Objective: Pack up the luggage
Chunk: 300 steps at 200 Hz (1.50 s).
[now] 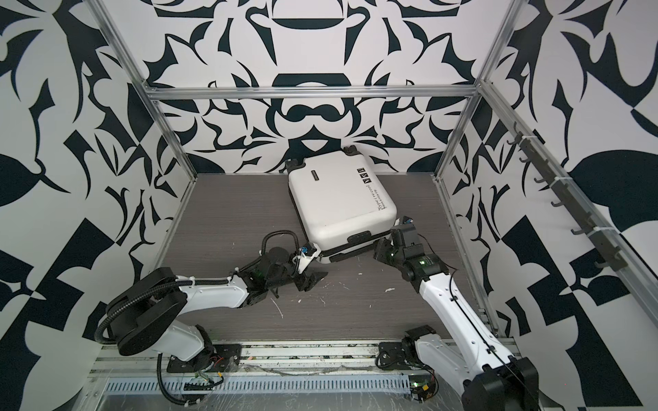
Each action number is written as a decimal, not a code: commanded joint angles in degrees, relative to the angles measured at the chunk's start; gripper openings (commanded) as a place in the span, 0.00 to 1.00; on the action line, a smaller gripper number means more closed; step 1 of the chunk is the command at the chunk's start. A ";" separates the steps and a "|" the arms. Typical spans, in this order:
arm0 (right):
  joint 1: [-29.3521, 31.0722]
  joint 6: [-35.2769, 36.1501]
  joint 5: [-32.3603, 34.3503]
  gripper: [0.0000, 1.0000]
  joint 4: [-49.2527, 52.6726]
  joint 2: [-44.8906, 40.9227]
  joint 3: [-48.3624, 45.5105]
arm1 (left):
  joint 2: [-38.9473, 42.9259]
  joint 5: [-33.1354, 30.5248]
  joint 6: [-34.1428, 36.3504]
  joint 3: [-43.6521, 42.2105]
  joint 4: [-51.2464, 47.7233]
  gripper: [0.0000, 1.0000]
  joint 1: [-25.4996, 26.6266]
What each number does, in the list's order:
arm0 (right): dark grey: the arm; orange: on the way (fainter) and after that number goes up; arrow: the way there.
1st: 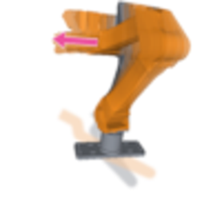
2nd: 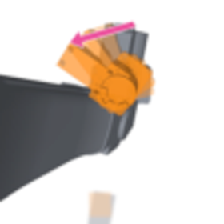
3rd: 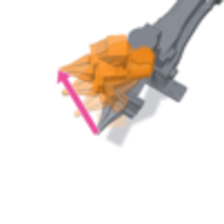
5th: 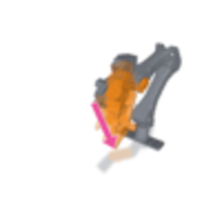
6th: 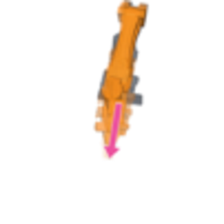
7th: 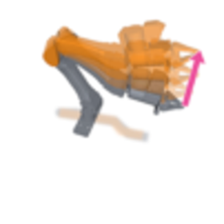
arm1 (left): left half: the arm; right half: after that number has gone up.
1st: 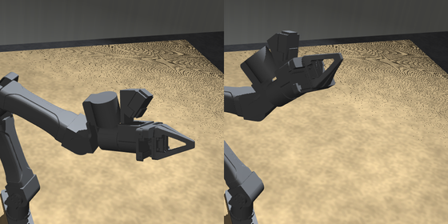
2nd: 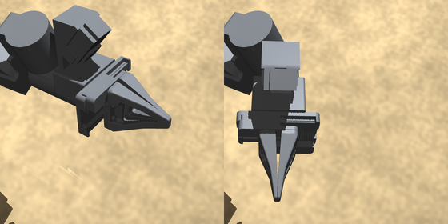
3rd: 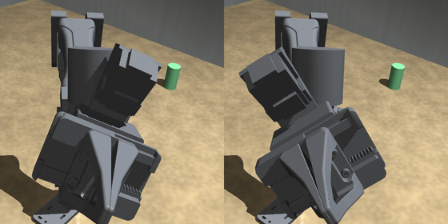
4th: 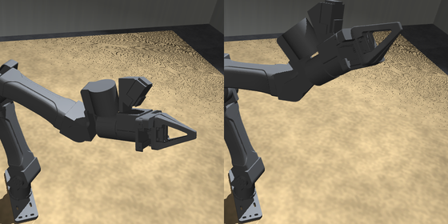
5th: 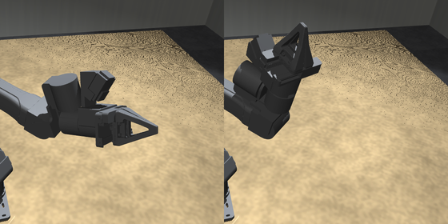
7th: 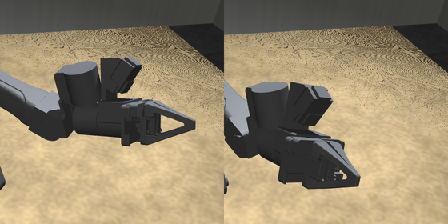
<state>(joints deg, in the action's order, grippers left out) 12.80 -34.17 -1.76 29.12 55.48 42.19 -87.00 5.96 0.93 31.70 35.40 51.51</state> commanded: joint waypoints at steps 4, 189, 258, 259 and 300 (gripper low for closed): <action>-3.68 1.12 -4.79 0.57 -3.12 0.36 -0.19 | -1.97 -1.45 0.09 1.05 1.61 0.74 -0.03; -20.44 -3.00 -17.75 0.57 -12.85 12.92 2.82 | -11.26 -30.05 -4.10 5.48 11.63 0.51 8.59; -21.92 -2.34 -18.28 0.57 -13.21 19.95 8.85 | -11.44 -31.96 -3.56 5.41 12.67 0.40 8.35; -21.97 -2.36 -18.32 0.57 -13.26 20.07 8.95 | -11.44 -31.97 -3.52 5.40 12.72 0.39 8.30; -24.49 -4.40 -19.22 0.57 -15.55 22.46 10.11 | -9.43 -31.43 -4.24 3.06 13.66 0.44 5.91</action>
<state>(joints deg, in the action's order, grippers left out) -10.35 -36.91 -19.84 16.58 77.71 49.87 -98.00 -20.21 -2.74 35.86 44.75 60.95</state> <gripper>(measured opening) 0.569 0.407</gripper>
